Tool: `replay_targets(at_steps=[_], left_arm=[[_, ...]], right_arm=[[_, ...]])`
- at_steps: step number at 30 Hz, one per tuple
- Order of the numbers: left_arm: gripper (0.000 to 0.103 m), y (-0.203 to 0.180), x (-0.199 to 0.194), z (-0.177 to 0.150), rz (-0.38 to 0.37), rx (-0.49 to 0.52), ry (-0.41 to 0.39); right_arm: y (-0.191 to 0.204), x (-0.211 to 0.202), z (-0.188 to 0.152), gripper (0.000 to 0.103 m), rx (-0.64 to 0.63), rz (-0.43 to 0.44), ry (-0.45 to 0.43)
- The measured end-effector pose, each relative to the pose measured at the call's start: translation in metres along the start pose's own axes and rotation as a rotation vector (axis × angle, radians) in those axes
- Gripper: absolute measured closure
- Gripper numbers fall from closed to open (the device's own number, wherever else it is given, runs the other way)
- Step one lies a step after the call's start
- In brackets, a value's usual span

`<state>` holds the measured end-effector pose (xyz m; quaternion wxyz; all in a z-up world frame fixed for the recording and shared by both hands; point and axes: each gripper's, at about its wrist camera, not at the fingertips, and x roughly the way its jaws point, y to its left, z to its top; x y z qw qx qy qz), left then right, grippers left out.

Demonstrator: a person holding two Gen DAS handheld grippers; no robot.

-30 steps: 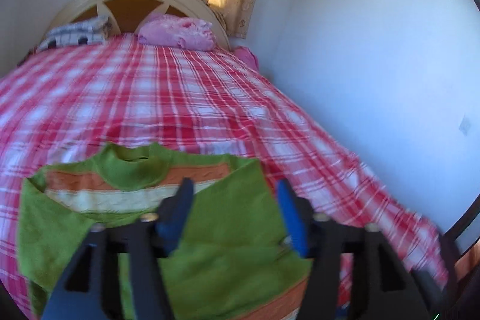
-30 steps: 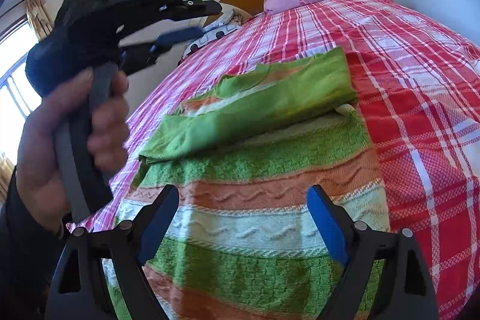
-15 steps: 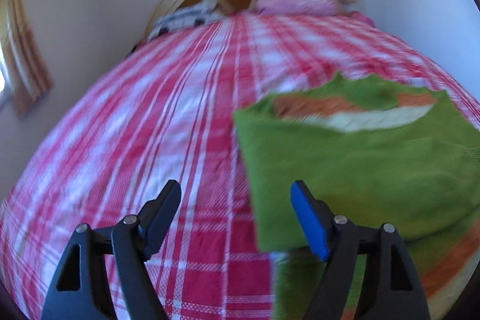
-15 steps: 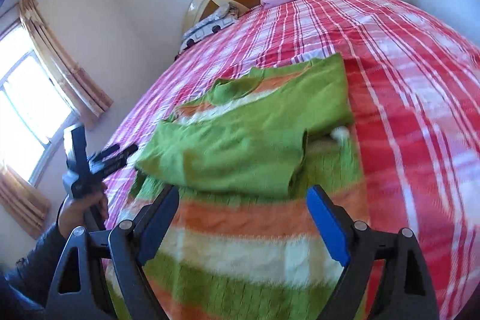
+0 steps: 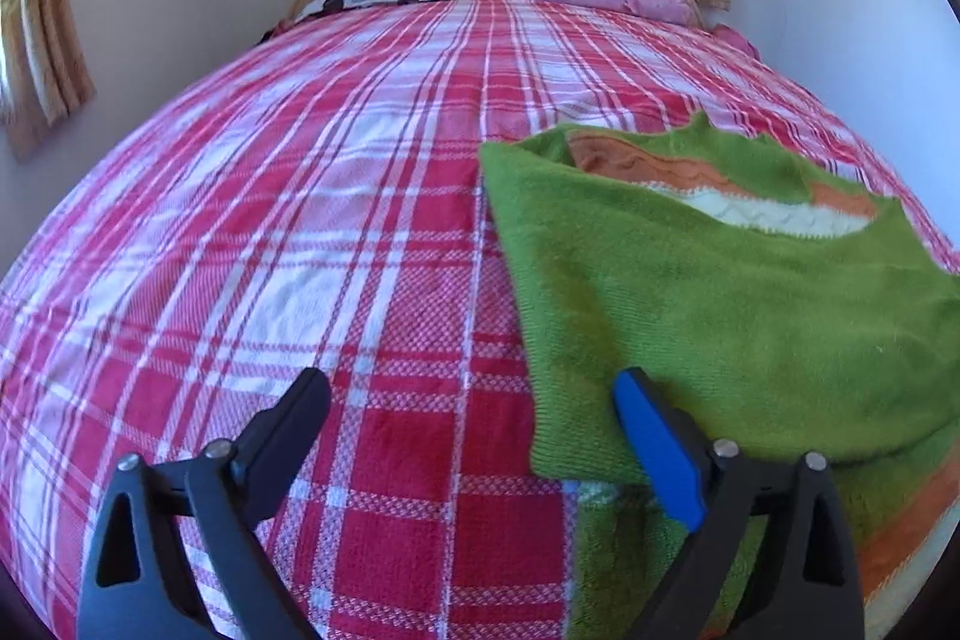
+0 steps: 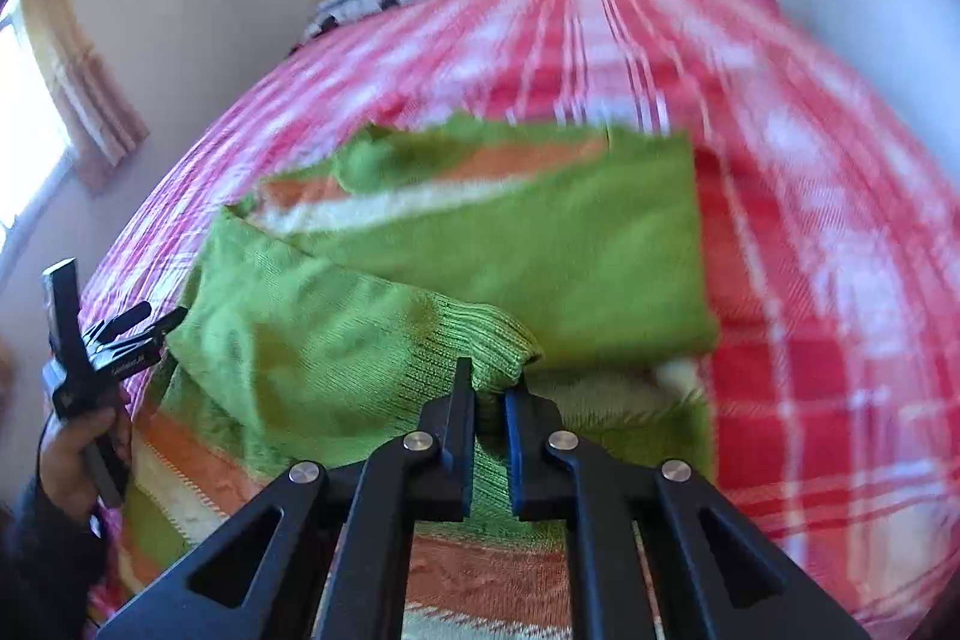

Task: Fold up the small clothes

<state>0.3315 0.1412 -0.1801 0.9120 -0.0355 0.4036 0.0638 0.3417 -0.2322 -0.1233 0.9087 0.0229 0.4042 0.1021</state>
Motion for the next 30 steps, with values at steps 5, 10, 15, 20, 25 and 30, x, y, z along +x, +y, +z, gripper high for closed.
replay_targets(at_steps=[5, 10, 15, 20, 25, 30], left_arm=[[0.000, -0.007, 0.001, -0.002, 0.013, 0.029, 0.003], [0.000, 0.009, -0.015, -0.005, -0.001, -0.044, -0.076], [0.000, 0.030, -0.001, -0.004, -0.030, -0.161, -0.009], [0.000, 0.020, 0.000, -0.006, -0.002, -0.127, -0.002], [0.000, 0.017, 0.001, -0.006, 0.003, -0.114, -0.001], [0.000, 0.017, -0.001, -0.006, -0.010, -0.101, -0.002]], right_arm=[[-0.002, 0.011, 0.016, 0.096, -0.030, -0.112, -0.001], [-0.028, 0.056, 0.002, 0.096, 0.041, -0.150, 0.085], [-0.027, 0.043, 0.004, 0.084, 0.055, -0.163, 0.082], [0.018, 0.015, 0.009, 0.041, -0.053, -0.081, -0.024], [0.053, 0.055, -0.008, 0.041, -0.143, -0.011, 0.124], [0.045, 0.056, -0.018, 0.041, -0.088, -0.016, 0.157]])
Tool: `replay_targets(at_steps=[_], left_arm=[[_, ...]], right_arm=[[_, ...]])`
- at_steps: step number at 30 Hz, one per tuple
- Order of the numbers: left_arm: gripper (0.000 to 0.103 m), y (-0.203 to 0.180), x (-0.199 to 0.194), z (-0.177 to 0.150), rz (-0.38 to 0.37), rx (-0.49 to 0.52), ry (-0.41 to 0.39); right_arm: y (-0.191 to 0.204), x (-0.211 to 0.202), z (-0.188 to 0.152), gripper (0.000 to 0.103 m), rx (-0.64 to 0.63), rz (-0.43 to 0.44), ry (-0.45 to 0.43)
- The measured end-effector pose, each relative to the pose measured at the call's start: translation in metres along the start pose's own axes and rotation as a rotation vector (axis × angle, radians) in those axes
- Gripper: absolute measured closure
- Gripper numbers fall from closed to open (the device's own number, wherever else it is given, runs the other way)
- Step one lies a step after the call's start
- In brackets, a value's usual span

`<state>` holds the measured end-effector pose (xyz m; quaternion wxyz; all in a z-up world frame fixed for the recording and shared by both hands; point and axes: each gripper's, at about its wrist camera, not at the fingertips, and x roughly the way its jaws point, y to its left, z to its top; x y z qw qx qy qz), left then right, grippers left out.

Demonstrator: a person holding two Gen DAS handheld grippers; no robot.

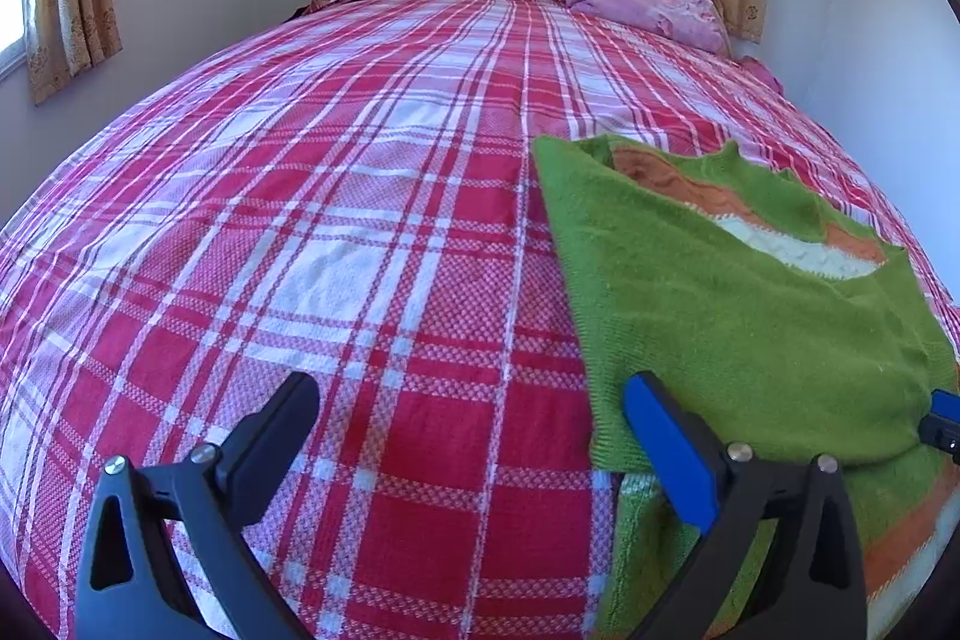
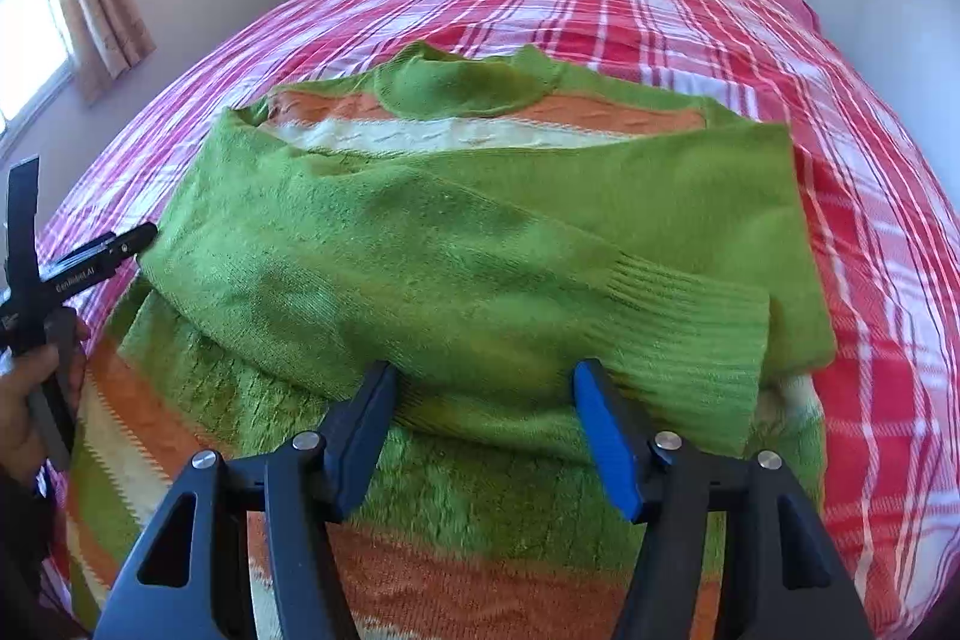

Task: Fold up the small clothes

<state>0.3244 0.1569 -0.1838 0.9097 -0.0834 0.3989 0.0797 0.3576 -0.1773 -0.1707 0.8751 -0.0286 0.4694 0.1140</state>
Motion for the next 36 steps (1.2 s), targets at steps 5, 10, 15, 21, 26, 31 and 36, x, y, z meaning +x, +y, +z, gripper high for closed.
replay_targets(at_steps=[5, 10, 15, 21, 26, 31, 36], left_arm=[[0.000, -0.001, -0.009, -0.002, -0.006, 0.008, -0.028], [0.000, -0.011, -0.026, -0.012, -0.007, 0.059, -0.069], [0.000, -0.025, -0.024, -0.014, 0.023, 0.138, -0.064], [0.000, -0.026, -0.022, -0.015, 0.023, 0.139, -0.062], [0.000, -0.027, -0.023, -0.017, 0.032, 0.146, -0.052], [0.000, -0.030, -0.033, -0.024, 0.039, 0.178, -0.059], [0.000, -0.032, -0.040, -0.029, 0.047, 0.190, -0.060]], right_arm=[[-0.002, -0.006, 0.002, 0.041, -0.001, -0.040, -0.017], [-0.001, -0.012, 0.000, 0.039, -0.009, -0.035, -0.041], [-0.003, -0.006, -0.009, 0.038, -0.024, -0.026, -0.039], [-0.005, -0.007, -0.013, 0.036, -0.016, -0.012, -0.062], [-0.009, -0.010, -0.013, 0.036, -0.006, 0.000, -0.065], [-0.007, -0.015, -0.018, 0.030, -0.014, -0.014, -0.067], [-0.009, -0.014, -0.020, 0.030, -0.008, -0.013, -0.074]])
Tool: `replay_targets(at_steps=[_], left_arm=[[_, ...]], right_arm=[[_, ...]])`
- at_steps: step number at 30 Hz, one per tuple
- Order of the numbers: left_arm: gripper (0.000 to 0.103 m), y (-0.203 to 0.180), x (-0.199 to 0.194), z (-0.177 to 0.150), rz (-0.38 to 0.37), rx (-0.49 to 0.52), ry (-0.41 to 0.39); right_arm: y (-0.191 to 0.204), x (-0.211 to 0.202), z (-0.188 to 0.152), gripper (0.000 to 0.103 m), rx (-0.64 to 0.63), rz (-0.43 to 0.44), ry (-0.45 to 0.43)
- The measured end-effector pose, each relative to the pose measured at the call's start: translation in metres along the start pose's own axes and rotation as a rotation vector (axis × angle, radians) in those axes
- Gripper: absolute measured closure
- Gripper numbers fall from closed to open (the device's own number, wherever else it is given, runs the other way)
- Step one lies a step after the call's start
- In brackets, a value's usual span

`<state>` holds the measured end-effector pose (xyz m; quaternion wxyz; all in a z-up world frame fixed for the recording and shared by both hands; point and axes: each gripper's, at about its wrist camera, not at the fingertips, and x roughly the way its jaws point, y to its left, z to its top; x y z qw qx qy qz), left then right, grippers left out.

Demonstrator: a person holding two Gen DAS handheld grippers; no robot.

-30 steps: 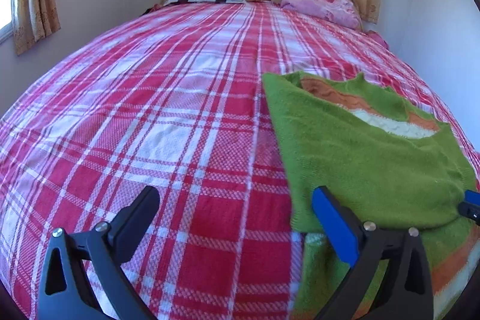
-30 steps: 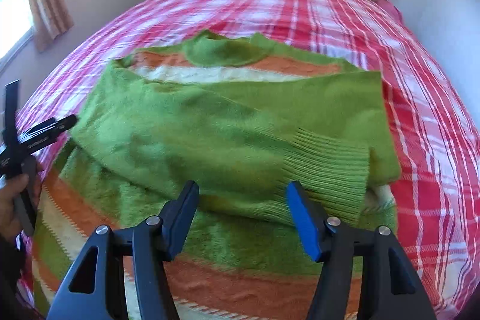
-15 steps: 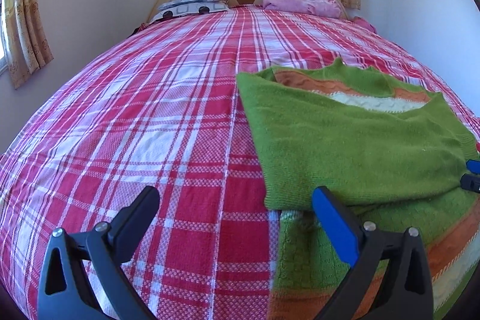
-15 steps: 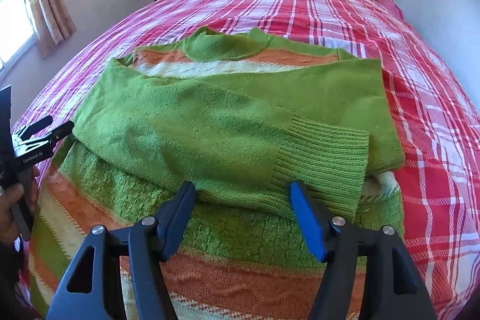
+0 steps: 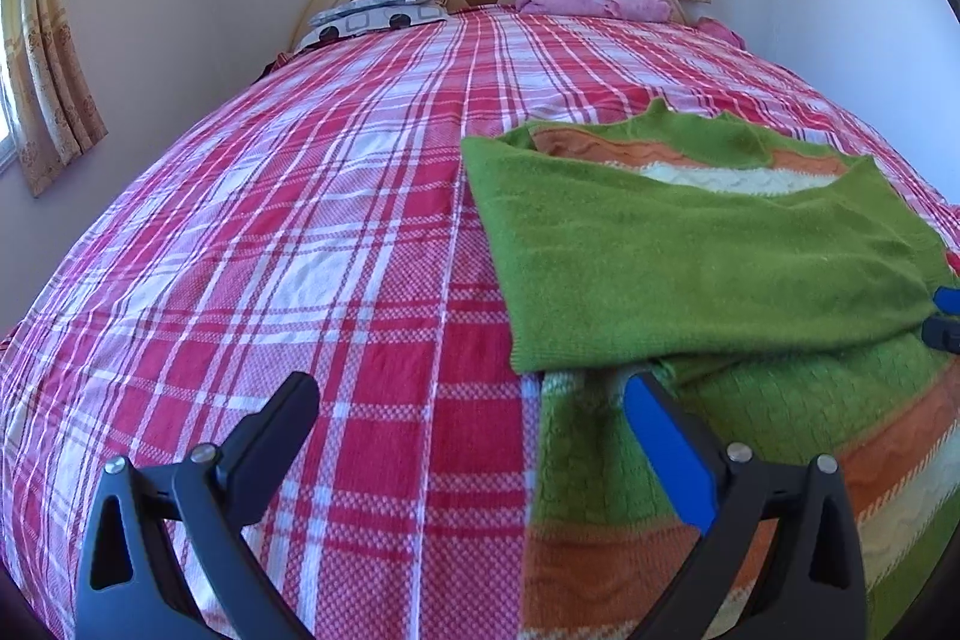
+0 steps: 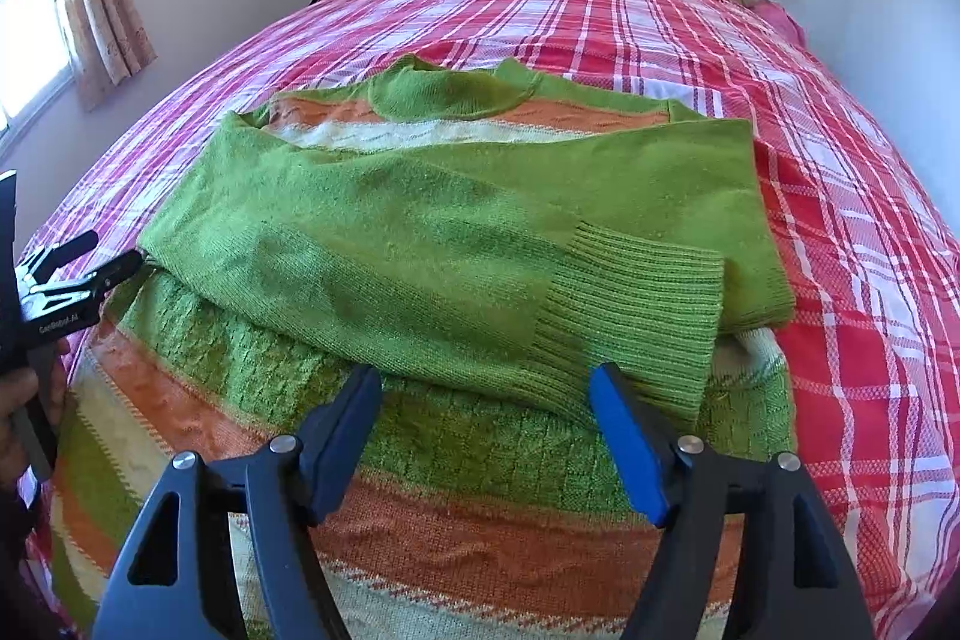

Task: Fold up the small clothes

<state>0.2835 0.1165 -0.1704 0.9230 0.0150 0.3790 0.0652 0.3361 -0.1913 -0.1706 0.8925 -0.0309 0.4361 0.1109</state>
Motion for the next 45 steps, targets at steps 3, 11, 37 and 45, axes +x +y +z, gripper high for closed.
replay_targets(at_steps=[3, 11, 37, 45], left_arm=[[0.000, 0.002, -0.009, -0.002, 0.013, 0.000, -0.013], [0.000, 0.003, -0.038, -0.009, -0.021, -0.020, -0.062], [0.000, -0.032, -0.116, -0.066, -0.214, -0.009, -0.058], [0.000, -0.032, -0.135, -0.073, -0.223, -0.008, -0.070]], right_arm=[[-0.002, -0.008, -0.001, 0.030, 0.026, 0.004, -0.019], [-0.008, -0.009, -0.013, 0.030, 0.026, -0.018, -0.013], [0.020, -0.100, -0.074, 0.030, 0.025, 0.025, -0.076], [0.027, -0.119, -0.091, 0.029, 0.024, 0.042, -0.102]])
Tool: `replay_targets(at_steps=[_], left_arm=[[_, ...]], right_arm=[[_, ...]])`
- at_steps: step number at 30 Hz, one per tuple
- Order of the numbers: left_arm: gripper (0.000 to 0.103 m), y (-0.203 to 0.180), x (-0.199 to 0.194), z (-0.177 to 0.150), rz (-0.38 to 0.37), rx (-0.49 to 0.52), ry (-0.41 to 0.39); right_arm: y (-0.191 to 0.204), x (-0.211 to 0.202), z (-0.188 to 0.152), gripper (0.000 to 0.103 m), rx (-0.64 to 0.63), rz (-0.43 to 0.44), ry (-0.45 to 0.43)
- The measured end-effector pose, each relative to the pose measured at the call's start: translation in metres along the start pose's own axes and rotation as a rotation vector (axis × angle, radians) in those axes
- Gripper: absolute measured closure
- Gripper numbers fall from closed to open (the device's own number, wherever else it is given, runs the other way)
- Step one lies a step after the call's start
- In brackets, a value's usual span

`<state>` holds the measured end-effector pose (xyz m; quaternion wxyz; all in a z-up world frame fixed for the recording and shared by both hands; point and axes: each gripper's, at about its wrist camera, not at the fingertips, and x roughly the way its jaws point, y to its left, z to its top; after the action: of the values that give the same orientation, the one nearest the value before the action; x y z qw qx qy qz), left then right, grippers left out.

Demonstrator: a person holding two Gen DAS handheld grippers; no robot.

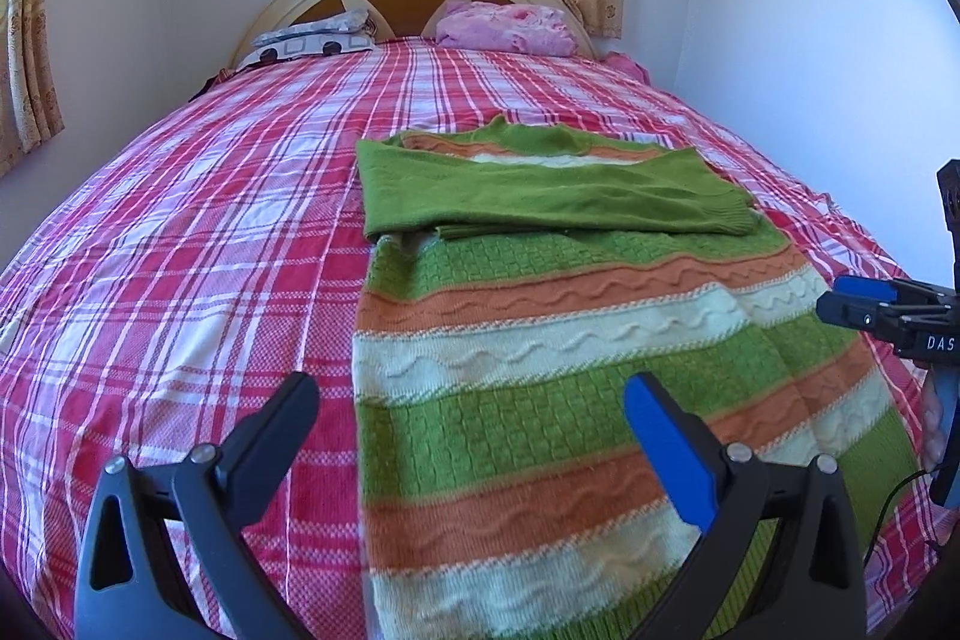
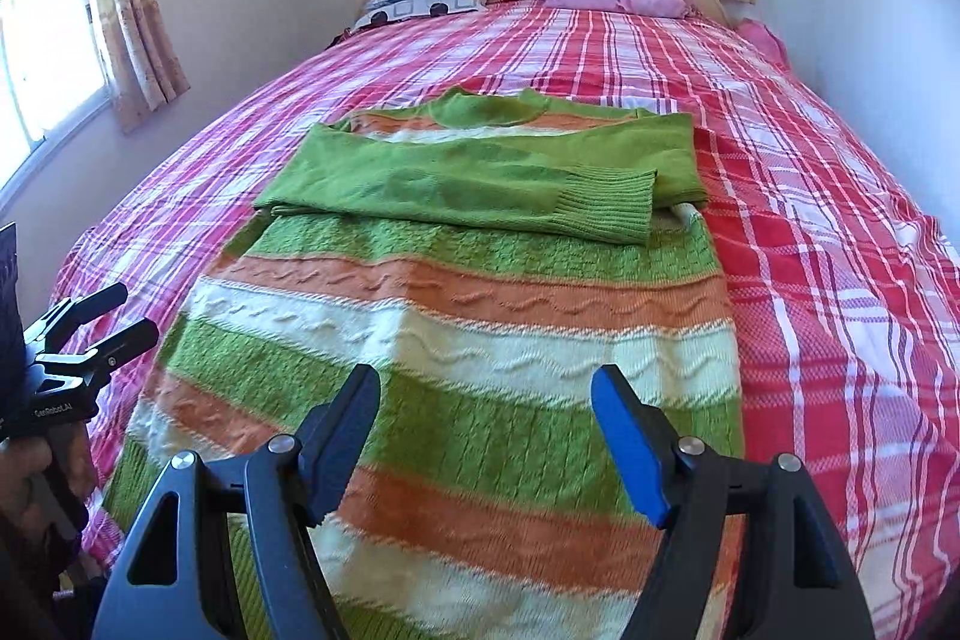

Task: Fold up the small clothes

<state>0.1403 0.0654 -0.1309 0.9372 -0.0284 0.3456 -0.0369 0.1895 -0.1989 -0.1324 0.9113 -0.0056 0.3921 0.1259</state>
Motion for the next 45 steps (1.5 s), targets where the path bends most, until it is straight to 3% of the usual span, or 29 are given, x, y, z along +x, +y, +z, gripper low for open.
replay_targets(at_steps=[23, 32, 41, 45], left_arm=[[0.000, -0.010, -0.034, -0.035, -0.030, 0.034, 0.051], [0.000, 0.001, -0.043, -0.054, -0.002, 0.050, 0.091], [0.000, 0.023, -0.042, -0.088, -0.032, -0.042, 0.181], [0.009, 0.019, -0.040, -0.097, -0.067, -0.061, 0.210]], right_arm=[[0.012, -0.030, -0.051, 0.029, -0.005, 0.000, 0.023], [0.012, -0.045, -0.072, 0.029, -0.008, -0.008, 0.032], [0.003, -0.054, -0.101, 0.029, 0.006, -0.027, 0.042], [-0.004, -0.055, -0.114, 0.029, 0.017, -0.041, 0.050]])
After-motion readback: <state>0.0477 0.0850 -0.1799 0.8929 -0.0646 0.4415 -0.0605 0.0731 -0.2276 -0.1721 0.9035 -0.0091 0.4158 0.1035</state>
